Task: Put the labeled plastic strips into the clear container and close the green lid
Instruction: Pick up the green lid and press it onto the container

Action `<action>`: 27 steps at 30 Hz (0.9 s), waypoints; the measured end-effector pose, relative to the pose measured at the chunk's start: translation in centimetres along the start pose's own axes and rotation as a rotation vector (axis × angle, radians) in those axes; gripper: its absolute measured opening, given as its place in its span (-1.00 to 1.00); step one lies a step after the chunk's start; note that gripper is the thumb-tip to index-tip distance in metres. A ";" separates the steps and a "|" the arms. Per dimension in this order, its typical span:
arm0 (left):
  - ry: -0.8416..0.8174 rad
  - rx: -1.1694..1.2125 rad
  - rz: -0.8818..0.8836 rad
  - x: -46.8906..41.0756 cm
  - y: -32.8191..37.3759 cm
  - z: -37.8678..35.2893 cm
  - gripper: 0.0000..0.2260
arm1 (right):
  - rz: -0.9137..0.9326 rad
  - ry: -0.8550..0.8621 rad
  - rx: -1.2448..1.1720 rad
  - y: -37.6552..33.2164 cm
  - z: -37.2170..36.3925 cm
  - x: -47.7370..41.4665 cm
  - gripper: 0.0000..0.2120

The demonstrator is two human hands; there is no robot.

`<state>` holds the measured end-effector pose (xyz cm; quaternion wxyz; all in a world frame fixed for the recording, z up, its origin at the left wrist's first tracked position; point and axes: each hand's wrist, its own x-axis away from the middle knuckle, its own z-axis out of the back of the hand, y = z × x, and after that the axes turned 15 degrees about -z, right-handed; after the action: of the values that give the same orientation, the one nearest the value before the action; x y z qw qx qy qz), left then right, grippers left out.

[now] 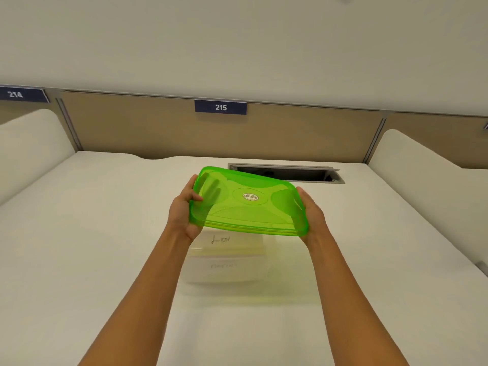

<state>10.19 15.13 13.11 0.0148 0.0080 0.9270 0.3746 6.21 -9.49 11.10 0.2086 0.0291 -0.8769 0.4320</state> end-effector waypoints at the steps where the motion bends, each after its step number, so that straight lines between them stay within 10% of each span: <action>1: 0.001 -0.006 -0.009 0.5 0.3 0.7 -0.47 | 0.002 0.017 0.046 0.5 -0.3 0.5 -0.60; 14: -0.035 -0.756 -0.150 3.3 1.3 6.2 -0.47 | 0.108 0.262 0.601 4.5 -1.8 1.5 -0.67; 27: 0.041 -0.960 -0.216 2.8 -1.7 8.0 -0.56 | 0.161 0.372 0.892 6.1 -0.7 -0.7 -0.62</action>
<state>7.62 19.53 6.09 0.0373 -0.1035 0.6452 0.7560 5.72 -5.22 6.69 0.2947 -0.0300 -0.5537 0.7782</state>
